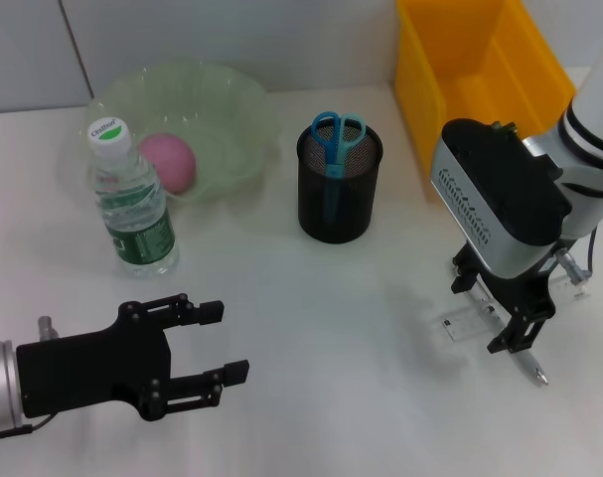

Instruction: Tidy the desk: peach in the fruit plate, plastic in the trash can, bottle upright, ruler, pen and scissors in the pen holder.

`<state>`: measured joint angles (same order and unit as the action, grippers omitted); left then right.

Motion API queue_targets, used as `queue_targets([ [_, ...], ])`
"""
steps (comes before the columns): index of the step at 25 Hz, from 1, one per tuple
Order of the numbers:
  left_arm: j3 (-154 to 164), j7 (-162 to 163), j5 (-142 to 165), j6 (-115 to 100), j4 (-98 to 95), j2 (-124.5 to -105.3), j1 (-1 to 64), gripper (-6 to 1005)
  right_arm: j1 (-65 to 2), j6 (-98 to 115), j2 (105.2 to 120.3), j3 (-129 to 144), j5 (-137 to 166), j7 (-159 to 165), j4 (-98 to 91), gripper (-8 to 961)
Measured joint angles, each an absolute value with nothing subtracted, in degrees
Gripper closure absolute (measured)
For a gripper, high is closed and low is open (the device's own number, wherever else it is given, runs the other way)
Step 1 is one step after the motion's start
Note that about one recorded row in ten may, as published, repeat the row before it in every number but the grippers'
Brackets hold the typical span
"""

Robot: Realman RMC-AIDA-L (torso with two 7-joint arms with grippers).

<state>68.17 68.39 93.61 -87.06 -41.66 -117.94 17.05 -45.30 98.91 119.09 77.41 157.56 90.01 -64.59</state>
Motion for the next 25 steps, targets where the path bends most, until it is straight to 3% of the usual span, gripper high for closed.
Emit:
queue_targets([
  [25,68.04,68.38,93.6,-86.39,-41.14,-118.13,18.4,260,-48.23,93.77,119.26,78.05,157.07,88.68,-55.12,177],
])
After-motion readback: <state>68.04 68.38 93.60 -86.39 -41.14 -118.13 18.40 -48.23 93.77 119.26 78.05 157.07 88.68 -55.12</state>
